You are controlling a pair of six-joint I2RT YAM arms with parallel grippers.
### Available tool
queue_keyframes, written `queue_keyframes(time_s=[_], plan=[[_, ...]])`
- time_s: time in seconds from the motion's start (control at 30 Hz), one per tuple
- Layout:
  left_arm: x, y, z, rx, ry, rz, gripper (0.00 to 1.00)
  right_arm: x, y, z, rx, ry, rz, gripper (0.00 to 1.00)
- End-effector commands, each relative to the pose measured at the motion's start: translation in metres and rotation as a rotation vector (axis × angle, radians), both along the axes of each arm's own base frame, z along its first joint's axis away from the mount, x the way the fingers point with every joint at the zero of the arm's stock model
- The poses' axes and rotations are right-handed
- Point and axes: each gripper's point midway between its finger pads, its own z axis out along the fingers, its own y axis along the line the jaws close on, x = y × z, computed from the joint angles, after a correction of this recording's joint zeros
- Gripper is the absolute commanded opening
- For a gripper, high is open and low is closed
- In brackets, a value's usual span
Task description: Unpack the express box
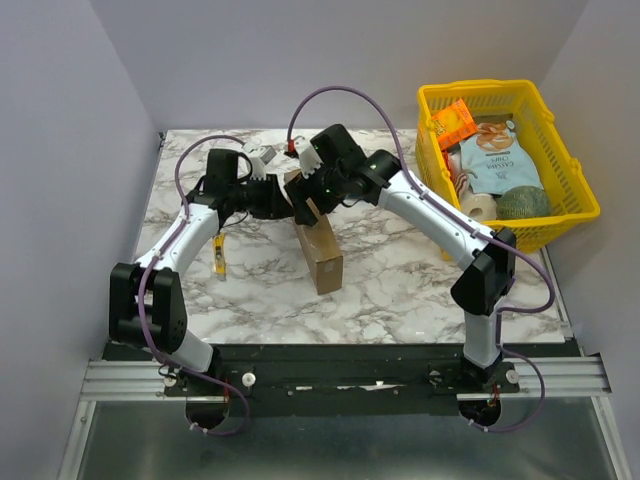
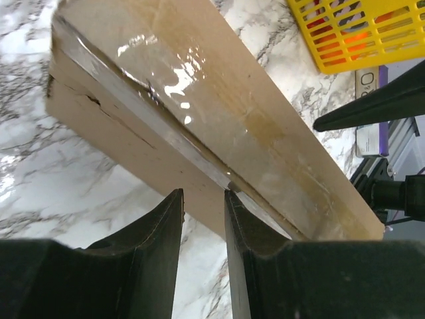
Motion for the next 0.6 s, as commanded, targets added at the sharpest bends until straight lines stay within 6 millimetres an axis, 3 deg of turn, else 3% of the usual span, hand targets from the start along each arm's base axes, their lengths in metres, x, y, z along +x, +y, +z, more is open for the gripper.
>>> queue_keyframes(time_s=[0.0,0.57], plan=[[0.001,-0.012,-0.002,-0.007,-0.010,0.028,0.40,-0.004,0.001,-0.007,-0.059,-0.011,-0.037,0.85],[-0.002,-0.017,-0.022,-0.026,0.040,0.043,0.39,0.017,-0.010,-0.024,-0.254,-0.213,-0.115,0.88]])
